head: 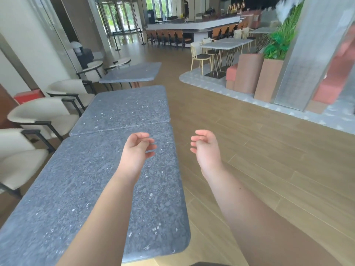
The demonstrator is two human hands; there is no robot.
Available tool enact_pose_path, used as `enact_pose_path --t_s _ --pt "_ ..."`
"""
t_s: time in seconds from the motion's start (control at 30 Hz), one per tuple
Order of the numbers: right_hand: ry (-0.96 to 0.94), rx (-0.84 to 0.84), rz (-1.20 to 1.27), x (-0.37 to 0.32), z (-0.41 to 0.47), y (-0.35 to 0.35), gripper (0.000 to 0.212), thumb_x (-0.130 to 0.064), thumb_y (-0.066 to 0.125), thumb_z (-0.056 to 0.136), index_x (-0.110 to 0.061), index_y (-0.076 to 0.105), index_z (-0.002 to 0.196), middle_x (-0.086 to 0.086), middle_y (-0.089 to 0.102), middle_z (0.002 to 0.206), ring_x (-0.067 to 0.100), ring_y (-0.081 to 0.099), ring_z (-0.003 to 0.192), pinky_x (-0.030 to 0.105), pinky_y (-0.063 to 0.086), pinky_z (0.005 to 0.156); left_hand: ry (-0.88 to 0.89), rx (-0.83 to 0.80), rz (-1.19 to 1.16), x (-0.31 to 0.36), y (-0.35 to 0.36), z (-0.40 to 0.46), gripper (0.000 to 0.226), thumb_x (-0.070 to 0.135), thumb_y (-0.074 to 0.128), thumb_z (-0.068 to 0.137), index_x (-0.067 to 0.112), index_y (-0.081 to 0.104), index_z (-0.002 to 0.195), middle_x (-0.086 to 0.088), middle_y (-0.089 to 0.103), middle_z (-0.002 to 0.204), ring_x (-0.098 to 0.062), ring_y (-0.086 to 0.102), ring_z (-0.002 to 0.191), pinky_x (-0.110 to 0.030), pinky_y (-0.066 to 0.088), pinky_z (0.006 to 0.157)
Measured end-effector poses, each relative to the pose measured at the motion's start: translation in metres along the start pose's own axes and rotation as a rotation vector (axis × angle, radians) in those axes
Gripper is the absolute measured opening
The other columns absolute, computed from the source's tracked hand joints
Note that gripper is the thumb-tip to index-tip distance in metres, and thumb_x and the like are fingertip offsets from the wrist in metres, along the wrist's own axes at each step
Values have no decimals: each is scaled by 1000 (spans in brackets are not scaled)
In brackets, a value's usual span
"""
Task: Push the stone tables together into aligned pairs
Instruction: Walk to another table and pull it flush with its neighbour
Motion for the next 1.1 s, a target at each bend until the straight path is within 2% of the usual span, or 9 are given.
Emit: enact_pose_path --t_s 0.3,0.43,0.63,0.8,1.0,1.1 --pt "21 -36 -10 -4 30 -25 34 1 32 96 -16 56 111 1 63 97 12 61 84 39 56 89 2 56 -30 3 29 3 15 4 50 98 14 57 105 -4 67 95 -21 67 84 -35 55 77" --pt "58 -35 1 6 27 -18 35 3 33 94 -17 57 110 1 64 98 14 62 87 38 56 89 -11 63 -7 -1 18 6 16 3 49 98 15 57 105 -6 67 97 -23 67 86 -38 55 80" --pt "116 -60 -28 23 10 13 36 3 34 93 -15 58 113 2 65 100 15 63 89 38 56 89 -45 101 2 -13 -22 8 19 0 46 98 15 56 104 -5 66 94 -20 67 81 -33 54 74" --pt "108 -165 -61 31 -26 85 37 8 34 91 -9 56 115 3 63 95 16 60 83 35 54 83 -65 211 -21 -22 -111 -8 20 -1 45 99 14 57 105 -5 66 93 -22 67 83 -34 55 75" --pt "109 -393 -66 60 -110 206 36 13 31 92 -8 54 112 4 61 89 12 58 77 24 50 70 -82 404 17 -33 -278 -59 21 0 44 100 17 56 100 -7 65 94 -22 66 81 -34 51 72" --pt "148 -457 -59 81 -148 254 36 13 31 93 -9 53 112 3 60 88 11 57 76 24 49 70 -104 513 21 -40 -353 -90 23 0 44 100 18 58 97 -4 65 91 -23 66 83 -36 52 76"
Point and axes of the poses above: each hand's wrist, its own z-axis towards the middle knuckle, its own y-axis out of the palm, x = y × z, the point moved 4 cm from there along z, towards the middle knuckle
